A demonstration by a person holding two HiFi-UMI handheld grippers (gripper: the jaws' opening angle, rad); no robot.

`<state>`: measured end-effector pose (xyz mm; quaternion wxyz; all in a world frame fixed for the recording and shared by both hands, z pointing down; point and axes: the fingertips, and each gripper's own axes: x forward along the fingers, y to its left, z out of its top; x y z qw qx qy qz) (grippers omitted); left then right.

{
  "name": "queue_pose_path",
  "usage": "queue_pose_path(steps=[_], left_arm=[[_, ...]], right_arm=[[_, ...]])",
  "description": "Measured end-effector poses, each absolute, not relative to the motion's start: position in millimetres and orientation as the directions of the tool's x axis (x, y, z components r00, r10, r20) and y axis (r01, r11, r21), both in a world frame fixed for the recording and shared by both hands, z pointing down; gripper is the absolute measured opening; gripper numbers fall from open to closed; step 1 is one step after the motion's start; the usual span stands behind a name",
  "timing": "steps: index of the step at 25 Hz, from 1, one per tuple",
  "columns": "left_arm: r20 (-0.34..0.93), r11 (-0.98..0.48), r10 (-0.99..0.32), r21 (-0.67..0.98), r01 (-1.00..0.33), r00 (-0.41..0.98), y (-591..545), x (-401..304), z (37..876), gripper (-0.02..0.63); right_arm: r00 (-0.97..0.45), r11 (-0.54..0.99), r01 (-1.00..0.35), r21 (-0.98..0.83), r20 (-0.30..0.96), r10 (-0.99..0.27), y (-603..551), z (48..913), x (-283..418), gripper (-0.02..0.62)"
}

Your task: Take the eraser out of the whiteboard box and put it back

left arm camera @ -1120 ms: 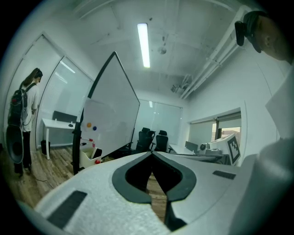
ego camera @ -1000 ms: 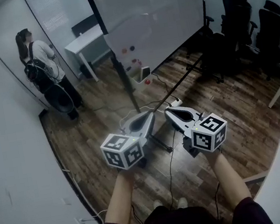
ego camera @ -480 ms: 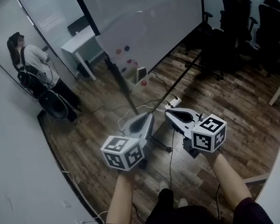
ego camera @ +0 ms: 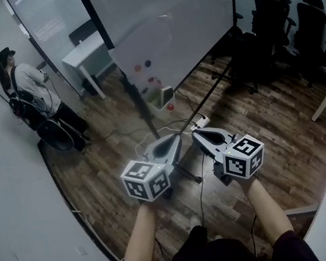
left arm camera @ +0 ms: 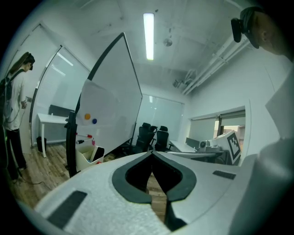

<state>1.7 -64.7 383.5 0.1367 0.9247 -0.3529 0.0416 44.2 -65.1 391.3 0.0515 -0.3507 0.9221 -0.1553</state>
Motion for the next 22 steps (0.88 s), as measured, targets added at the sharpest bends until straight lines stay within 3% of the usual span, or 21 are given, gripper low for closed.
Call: queue_pose_path(steps=[22], left_arm=[[0.184, -0.752, -0.579, 0.256, -0.608, 0.794, -177, -44, 410, 0.005]], right_arm=[[-0.676, 0.624, -0.699, -0.35, 0.04, -0.736, -169, 419, 7, 0.003]])
